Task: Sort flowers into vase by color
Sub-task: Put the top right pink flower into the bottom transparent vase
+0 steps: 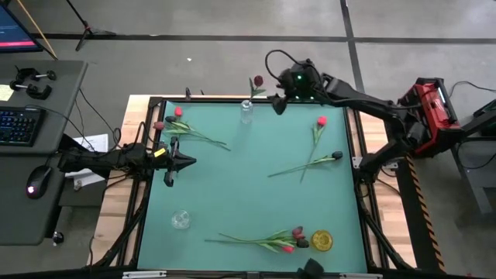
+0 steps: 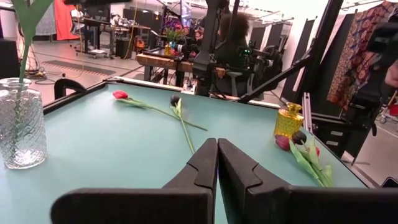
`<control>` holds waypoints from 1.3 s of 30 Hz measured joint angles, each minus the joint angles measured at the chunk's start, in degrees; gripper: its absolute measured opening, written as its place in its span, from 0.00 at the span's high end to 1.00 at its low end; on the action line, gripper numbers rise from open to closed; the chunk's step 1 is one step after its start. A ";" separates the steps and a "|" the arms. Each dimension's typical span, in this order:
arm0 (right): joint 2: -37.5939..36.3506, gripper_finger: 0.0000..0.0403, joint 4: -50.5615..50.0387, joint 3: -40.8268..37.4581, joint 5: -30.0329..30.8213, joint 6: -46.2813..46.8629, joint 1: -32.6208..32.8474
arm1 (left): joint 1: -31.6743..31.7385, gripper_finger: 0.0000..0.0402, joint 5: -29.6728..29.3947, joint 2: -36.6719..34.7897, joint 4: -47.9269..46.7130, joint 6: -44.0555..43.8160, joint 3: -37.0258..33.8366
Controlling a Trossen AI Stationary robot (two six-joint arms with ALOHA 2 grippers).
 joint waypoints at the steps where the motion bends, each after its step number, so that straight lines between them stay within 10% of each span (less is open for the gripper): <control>1: -0.29 0.27 -2.58 0.00 -0.11 -0.06 0.01 | 0.01 1.00 0.00 -0.01 0.00 0.00 0.02; 15: -1.00 0.27 -30.24 -13.88 0.06 23.79 2.11 | 0.00 1.00 0.00 -0.01 0.00 0.00 0.00; 25: -1.07 0.28 -21.50 -27.50 11.02 50.24 -1.85 | 0.00 1.00 0.00 0.00 0.01 0.00 0.00; 39: -1.07 0.45 -6.23 -38.00 4.57 58.76 -9.39 | 0.01 1.00 0.00 -0.01 0.01 0.00 0.00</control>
